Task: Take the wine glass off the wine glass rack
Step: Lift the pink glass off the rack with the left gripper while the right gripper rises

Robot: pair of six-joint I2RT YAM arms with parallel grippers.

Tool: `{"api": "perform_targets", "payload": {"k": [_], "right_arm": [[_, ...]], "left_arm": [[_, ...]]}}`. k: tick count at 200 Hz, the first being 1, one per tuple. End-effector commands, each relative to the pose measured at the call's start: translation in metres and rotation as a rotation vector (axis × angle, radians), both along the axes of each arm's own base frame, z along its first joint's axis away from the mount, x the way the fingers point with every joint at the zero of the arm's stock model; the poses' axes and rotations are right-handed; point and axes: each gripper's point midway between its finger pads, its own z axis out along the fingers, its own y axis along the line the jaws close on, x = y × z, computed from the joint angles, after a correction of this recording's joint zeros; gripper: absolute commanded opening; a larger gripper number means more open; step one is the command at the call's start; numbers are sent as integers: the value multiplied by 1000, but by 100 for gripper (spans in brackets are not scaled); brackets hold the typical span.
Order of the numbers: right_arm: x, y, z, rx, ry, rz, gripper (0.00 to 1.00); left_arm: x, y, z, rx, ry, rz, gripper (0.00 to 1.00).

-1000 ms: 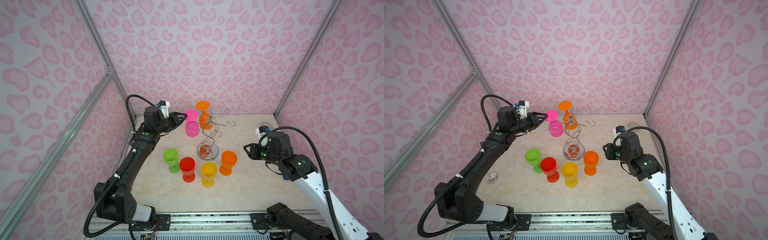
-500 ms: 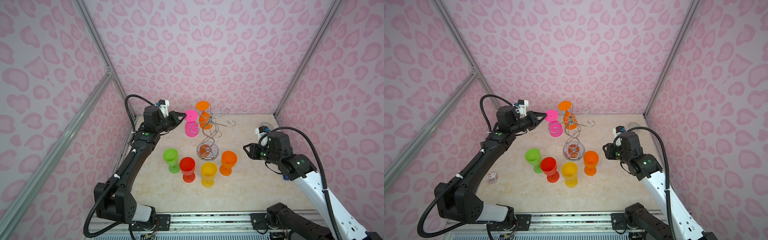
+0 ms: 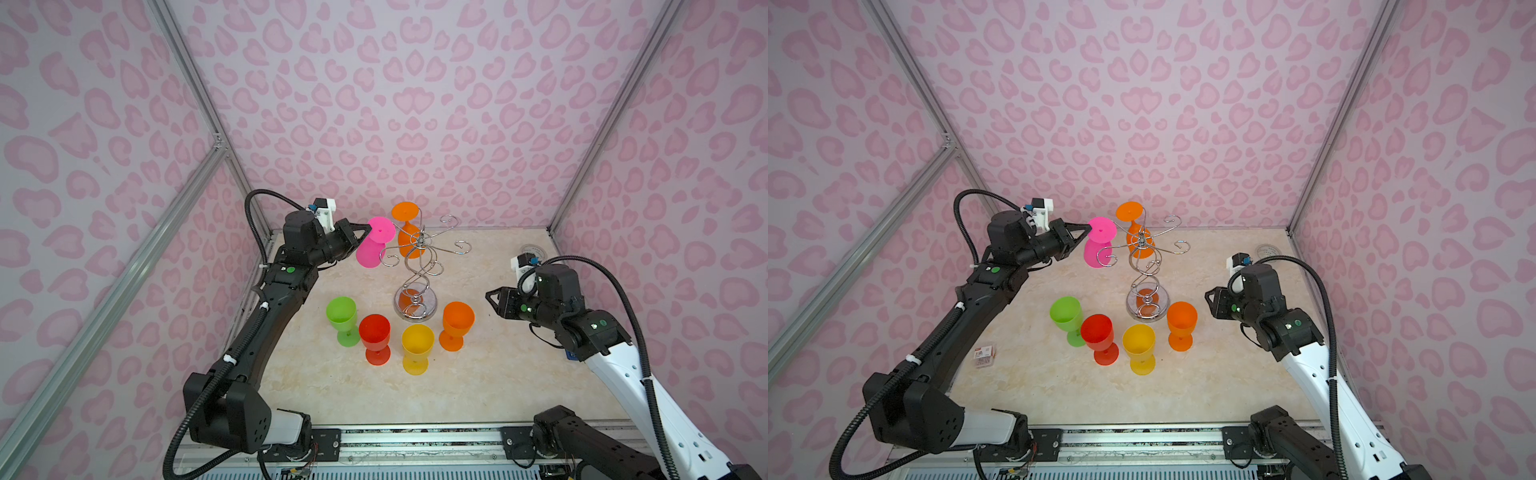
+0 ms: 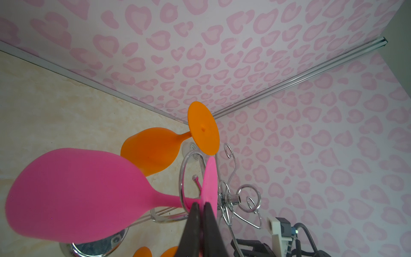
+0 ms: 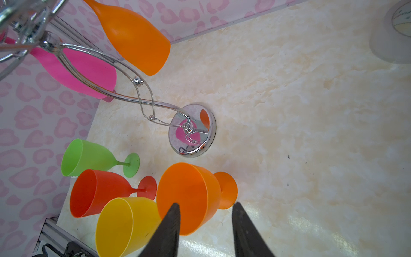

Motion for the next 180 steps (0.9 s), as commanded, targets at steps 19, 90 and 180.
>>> {"api": "perform_targets", "payload": {"k": [19, 90, 180], "right_arm": [[1, 1, 3, 26, -15, 3, 40], [3, -1, 0, 38, -12, -1, 39], [6, 0, -4, 52, -4, 2, 39]], "left_arm": [[-2, -2, 33, -47, -83, -17, 2], [12, -5, 44, -59, -107, -26, 2], [14, -28, 42, -60, -109, -94, 2]]}}
